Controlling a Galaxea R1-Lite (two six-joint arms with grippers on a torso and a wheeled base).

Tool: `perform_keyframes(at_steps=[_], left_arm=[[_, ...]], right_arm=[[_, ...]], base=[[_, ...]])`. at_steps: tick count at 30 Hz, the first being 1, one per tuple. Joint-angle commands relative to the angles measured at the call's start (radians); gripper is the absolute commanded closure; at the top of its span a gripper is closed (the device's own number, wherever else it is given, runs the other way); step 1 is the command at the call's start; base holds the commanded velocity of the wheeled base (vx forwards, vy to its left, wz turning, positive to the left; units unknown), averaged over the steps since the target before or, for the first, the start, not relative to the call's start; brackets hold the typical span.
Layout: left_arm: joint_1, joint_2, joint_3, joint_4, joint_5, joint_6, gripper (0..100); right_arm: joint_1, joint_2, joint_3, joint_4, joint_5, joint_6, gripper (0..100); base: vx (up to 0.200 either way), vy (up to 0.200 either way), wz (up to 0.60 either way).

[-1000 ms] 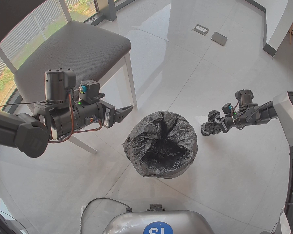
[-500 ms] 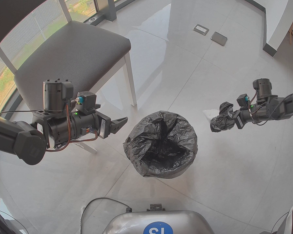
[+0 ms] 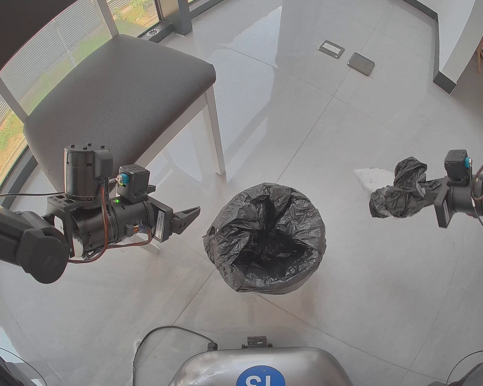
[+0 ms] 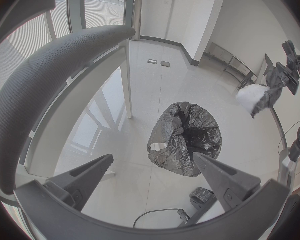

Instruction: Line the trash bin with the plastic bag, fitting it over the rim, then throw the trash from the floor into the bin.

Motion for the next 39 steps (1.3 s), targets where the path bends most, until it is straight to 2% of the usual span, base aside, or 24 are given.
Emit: perform_keyframes(at_steps=[1, 2, 4, 6, 7, 9, 10, 14, 23, 25, 30, 39], left_arm=[[0.006, -0.005, 0.07, -0.003, 0.018, -0.007, 0], [0.006, -0.005, 0.07, -0.003, 0.018, -0.007, 0], [0.002, -0.007, 0.125, -0.02, 0.018, -0.004, 0], [0.002, -0.007, 0.125, -0.02, 0.018, -0.004, 0], [0.002, -0.005, 0.138, -0.041, 0.018, -0.001, 0], [0.002, -0.002, 0.134, -0.041, 0.018, -0.001, 0], [0.002, 0.004, 0.131, -0.041, 0.018, -0.002, 0], [-0.004, 0.01, 0.134, -0.041, 0.018, -0.001, 0], [-0.006, 0.01, 0.121, -0.049, 0.02, 0.001, 0], [-0.009, 0.024, 0.076, -0.051, 0.018, 0.004, 0], [-0.055, 0.038, 0.069, -0.051, 0.02, 0.002, 0], [-0.066, 0.059, 0.039, -0.051, 0.034, -0.006, 0]], right_arm=[[0.128, -0.205, 0.142, -0.002, 0.001, -0.002, 100], [0.128, -0.205, 0.142, -0.002, 0.001, -0.002, 100], [0.182, -0.216, 0.188, -0.002, 0.001, -0.016, 100], [0.182, -0.216, 0.188, -0.002, 0.001, -0.016, 100], [0.234, -0.21, 0.206, -0.002, 0.003, -0.027, 100], [0.249, -0.21, 0.208, -0.001, 0.003, -0.027, 100], [0.288, -0.208, 0.214, -0.001, 0.004, -0.027, 100], [0.346, -0.196, 0.257, -0.002, 0.003, -0.029, 100], [0.369, -0.119, 0.22, -0.013, 0.018, -0.03, 100], [0.372, -0.116, 0.192, -0.013, 0.027, -0.03, 100], [0.386, -0.093, 0.174, -0.013, 0.027, -0.033, 100], [0.404, 0.06, 0.073, -0.048, 0.029, -0.038, 100]], base=[[0.0, 0.0, 0.0], [0.0, 0.0, 0.0], [0.0, 0.0, 0.0], [0.0, 0.0, 0.0], [0.0, 0.0, 0.0], [0.0, 0.0, 0.0], [0.0, 0.0, 0.0], [0.0, 0.0, 0.0], [0.0, 0.0, 0.0], [0.0, 0.0, 0.0], [0.0, 0.0, 0.0], [0.0, 0.0, 0.0]])
